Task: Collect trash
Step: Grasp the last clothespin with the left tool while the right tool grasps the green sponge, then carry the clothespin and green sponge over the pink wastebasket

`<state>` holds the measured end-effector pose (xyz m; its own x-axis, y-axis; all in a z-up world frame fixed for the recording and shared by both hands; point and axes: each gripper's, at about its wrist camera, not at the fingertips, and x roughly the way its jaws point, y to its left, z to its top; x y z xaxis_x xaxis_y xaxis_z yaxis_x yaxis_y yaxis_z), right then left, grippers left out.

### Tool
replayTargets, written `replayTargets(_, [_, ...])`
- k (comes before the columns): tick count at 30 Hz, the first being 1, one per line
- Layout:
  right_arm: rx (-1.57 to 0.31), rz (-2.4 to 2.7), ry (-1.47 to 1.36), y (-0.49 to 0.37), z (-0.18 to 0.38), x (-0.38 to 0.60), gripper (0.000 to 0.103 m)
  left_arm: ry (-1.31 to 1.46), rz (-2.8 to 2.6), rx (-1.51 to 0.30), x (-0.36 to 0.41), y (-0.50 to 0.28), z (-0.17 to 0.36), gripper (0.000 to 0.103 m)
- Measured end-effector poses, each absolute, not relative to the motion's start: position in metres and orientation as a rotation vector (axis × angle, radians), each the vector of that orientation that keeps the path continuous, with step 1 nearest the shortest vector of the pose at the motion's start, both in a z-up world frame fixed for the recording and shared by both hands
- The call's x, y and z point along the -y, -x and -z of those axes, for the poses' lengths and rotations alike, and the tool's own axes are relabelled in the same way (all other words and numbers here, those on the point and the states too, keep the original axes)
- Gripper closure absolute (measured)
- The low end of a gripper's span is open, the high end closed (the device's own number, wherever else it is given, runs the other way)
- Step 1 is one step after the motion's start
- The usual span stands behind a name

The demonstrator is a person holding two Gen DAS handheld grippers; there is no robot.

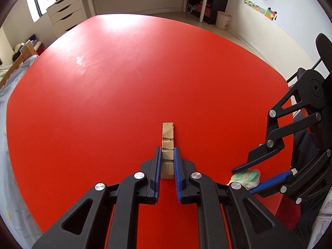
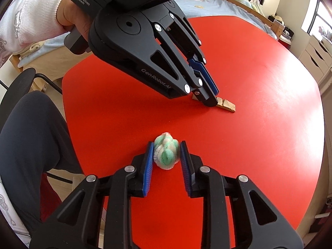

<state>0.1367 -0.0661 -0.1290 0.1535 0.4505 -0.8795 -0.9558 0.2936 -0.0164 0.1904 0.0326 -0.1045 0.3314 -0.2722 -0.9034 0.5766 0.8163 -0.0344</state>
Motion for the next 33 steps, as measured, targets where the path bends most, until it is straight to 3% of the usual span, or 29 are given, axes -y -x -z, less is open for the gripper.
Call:
replayTargets(17, [-0.922, -1.08, 0.644, -0.144, 0.12, 0.074, 0.084, -0.265, 0.494, -1.098, -0.027, -0.195, 0.097, 0.091])
replayTargets(33, [-0.88, -0.99, 0.556, -0.132, 0.074, 0.102, 0.084, -0.178, 0.385, -1.004, -0.029, -0.152, 0.046, 0.091])
